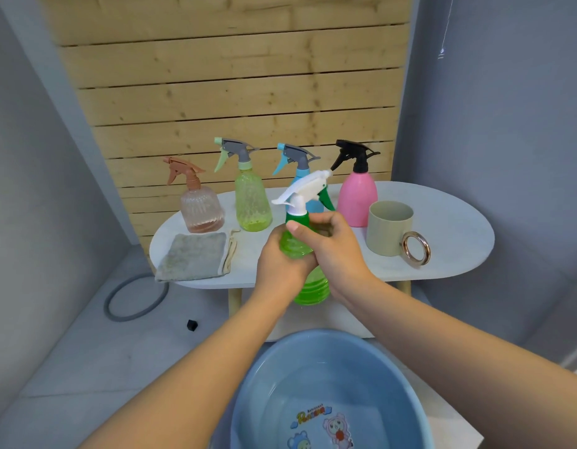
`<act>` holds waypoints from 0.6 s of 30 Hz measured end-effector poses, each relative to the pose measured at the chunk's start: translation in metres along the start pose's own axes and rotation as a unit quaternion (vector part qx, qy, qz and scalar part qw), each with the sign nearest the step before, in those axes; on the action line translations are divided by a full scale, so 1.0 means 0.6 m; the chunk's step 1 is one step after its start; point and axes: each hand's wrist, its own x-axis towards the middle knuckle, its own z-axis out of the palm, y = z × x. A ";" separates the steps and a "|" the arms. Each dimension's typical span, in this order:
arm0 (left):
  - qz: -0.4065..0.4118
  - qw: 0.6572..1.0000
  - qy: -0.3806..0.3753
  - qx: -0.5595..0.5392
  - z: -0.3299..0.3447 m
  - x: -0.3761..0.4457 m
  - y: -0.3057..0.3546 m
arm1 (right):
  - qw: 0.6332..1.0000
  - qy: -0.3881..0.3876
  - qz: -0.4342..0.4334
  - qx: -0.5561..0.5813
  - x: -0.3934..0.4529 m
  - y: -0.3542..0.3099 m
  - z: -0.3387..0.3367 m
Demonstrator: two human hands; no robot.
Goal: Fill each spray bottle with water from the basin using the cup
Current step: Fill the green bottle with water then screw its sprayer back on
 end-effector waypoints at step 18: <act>0.004 1.000 0.001 -0.003 0.008 0.002 -0.002 | 1.000 0.006 -0.004 0.017 -0.006 -0.002 0.001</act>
